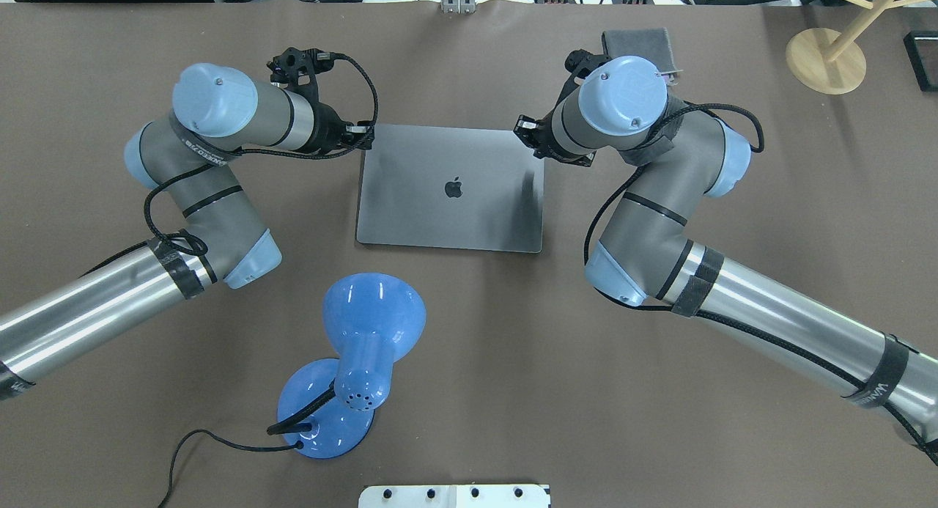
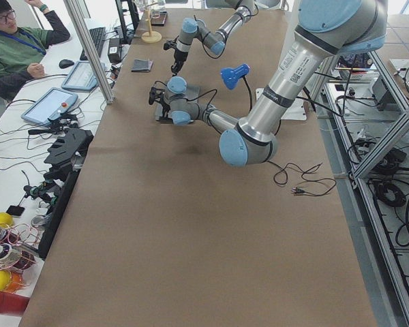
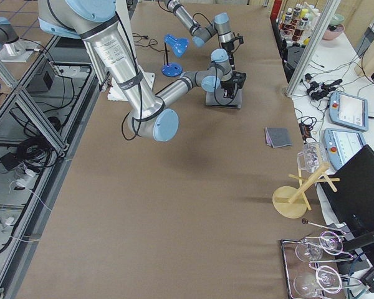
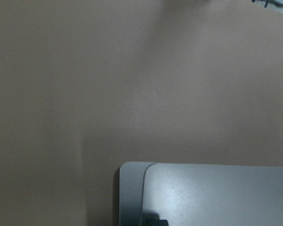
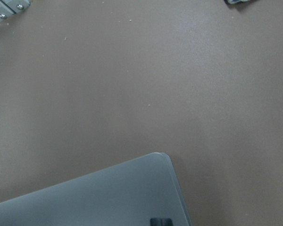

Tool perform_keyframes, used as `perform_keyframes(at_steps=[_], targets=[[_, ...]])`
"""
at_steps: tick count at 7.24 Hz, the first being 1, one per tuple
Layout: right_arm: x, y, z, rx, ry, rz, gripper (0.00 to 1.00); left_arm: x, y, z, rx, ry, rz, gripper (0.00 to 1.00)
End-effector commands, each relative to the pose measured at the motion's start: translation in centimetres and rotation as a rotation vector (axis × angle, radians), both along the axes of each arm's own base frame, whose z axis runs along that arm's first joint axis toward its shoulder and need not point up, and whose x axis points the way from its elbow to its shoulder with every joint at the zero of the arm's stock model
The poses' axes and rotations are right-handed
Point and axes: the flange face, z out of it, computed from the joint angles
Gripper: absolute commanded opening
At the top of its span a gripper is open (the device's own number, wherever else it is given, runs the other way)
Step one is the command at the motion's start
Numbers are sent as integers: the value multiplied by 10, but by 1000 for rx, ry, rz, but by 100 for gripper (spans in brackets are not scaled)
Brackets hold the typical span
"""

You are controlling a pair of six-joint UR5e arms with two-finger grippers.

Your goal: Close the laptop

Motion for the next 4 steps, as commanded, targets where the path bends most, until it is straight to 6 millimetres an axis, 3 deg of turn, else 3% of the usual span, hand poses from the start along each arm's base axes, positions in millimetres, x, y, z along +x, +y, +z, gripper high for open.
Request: perform_keyframes(at_steps=[1,2,3,4], targets=[[7,1,-11,11,-21,1,0,-8,2,-13,14,24,4,0],[18,-2,-17,14,-34,-12,0,-15,7,-28,19,48,32,0],[40,-7,-21,14,-56,-59,0,-37,3,-43,-15,48,69,0],[54,-13,-12,-4,-60,-65,72,-59,2,-56,-47,50,106,97]])
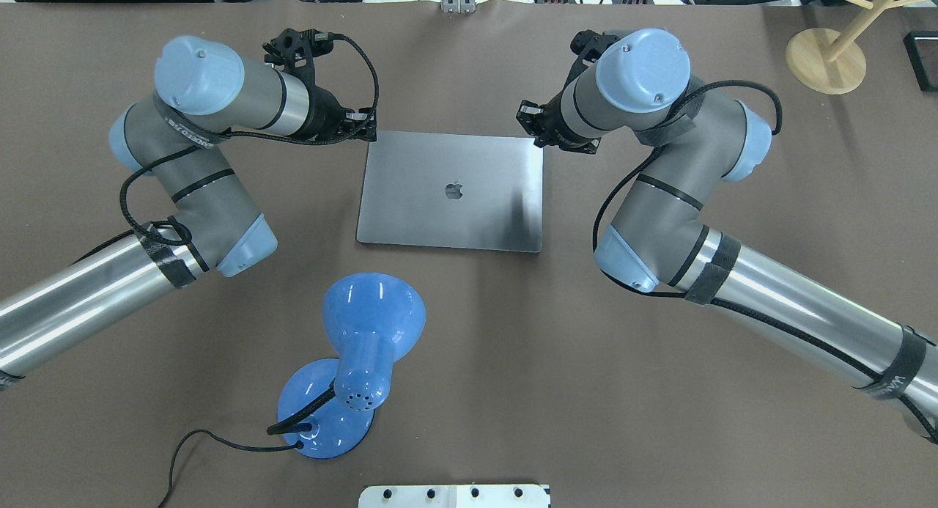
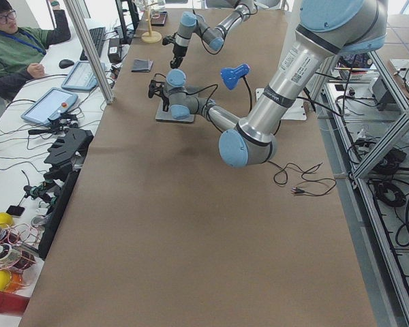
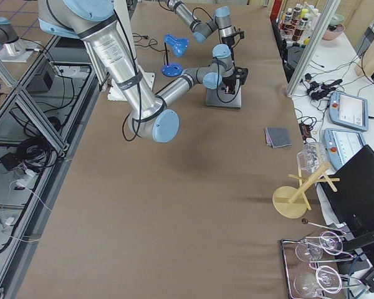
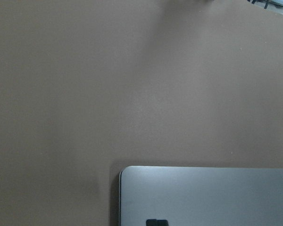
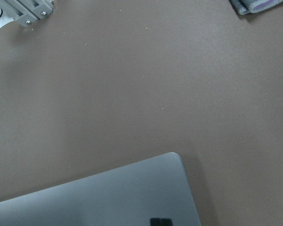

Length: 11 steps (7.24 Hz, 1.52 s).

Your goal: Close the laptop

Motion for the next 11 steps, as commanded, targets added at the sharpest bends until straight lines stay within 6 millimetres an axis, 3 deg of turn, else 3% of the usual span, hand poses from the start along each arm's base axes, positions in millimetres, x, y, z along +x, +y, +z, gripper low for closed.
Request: perform_keyframes(at_steps=[1,2,4,7,10,11], targets=[[39,-8,25,10,23,-10,100,-45,0,-12,-44,-2,52,98],[62,-16,41,54,81,-44,100,-74,-8,-3,-22,-49,91,99],[118,-29,65,105,208,-154,100,-165,-9,55,84,-183,180,99],[246,-12,172,172,318,-280,100,-268,6,133,126,-349,220,99],[365,31,272,216,408,-402,100,-359,5,193,183,-505,328,99],[405,45,293,218,398,-413,100,-399,5,208,168,-539,345,99]])
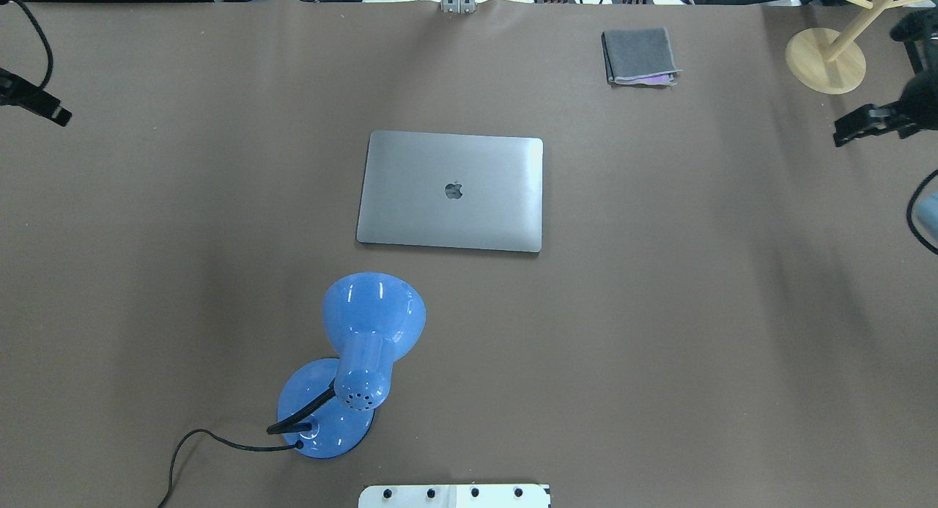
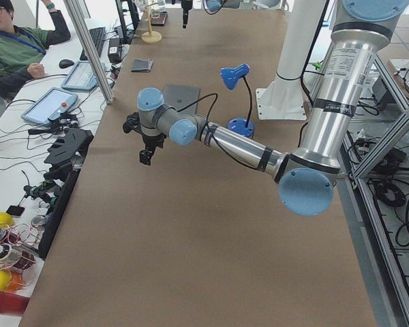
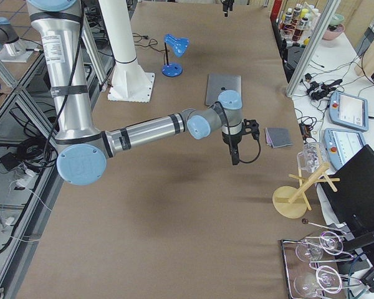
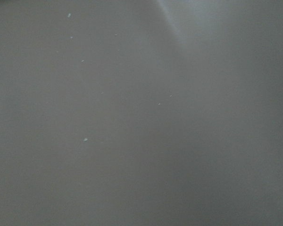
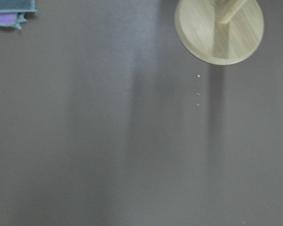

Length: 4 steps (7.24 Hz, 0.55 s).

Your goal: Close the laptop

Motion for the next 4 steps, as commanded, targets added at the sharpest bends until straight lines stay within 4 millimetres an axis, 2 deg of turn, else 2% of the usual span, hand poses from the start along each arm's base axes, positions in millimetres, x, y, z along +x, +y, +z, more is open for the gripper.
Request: perform_keyframes(at_steps=[1,2,3,4], targets=[[79,34,45,-16,-1,-64,100,-64,8,43,6,-86,94,99],[109,52,48,-36,26,-103,100,-92,24,72,15,-108,132,99],[145,64,39,-52,50,-137,100,-132,43,102,-20,-110,92,99],[170,79,41,-88,75,-192,100,-176,50,116,-51,-103,13,99]])
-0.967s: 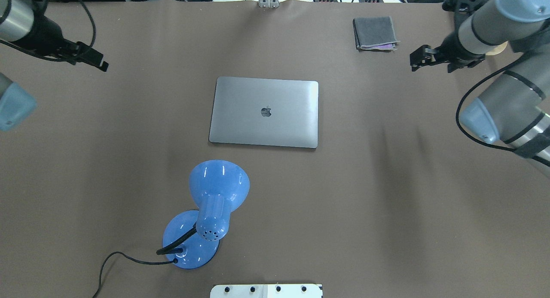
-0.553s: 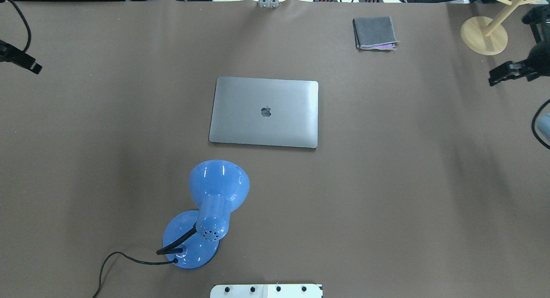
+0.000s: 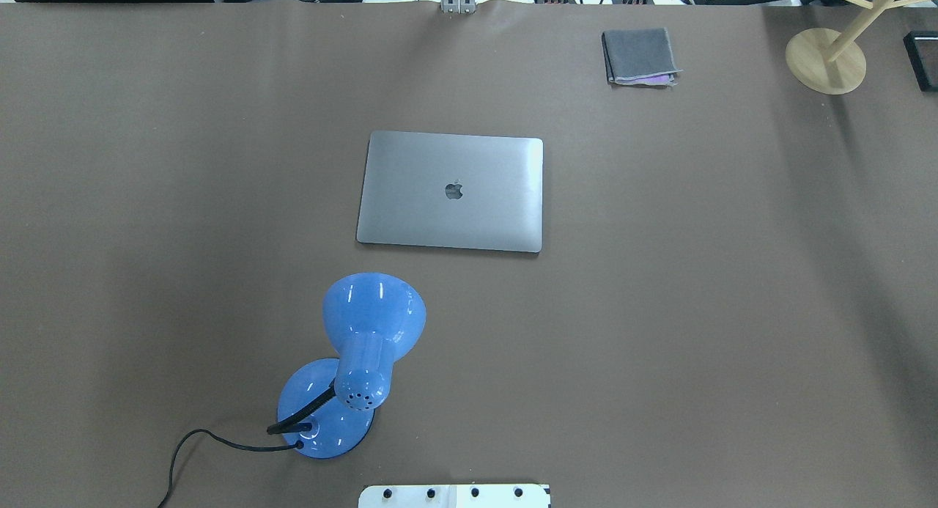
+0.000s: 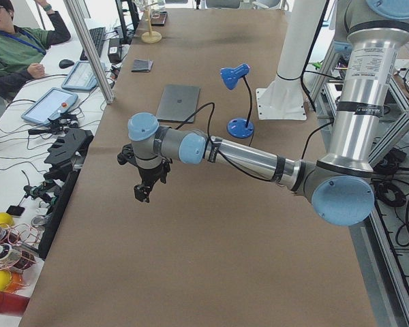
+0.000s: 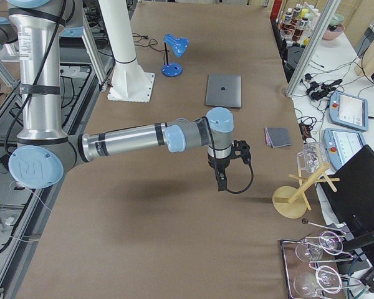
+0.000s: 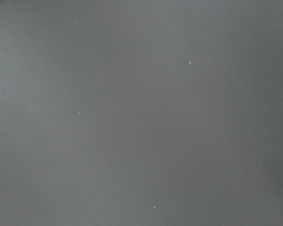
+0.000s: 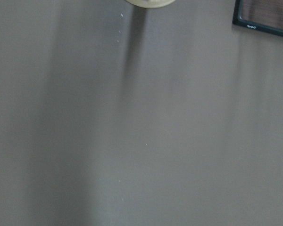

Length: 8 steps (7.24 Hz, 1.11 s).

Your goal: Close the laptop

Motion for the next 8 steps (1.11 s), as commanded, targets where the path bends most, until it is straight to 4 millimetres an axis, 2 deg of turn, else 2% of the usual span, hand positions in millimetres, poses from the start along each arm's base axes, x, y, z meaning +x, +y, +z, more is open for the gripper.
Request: perform_keyframes(at_steps=[1,2,4,5,6,8], targets=[[46,38,19,-65,44,-90,100,-60,42,56,-65,-1,-65,99],[46,62,45,-129,39,-81,100,-57,65,91,-135,-2,-62,99],[45,72,70,-186,28,-80,100,-58,81,100,-123,-1,-68,99],[44,72,69,-185,10,-79,100,-58,80,90,-107,1,-70,99],[42,71,68,-184,-9,-80,100,-58,80,89,-113,-1,-72,99],[42,71,66,-175,-18,-84,100,-57,81,89,-228,10,-203,99]])
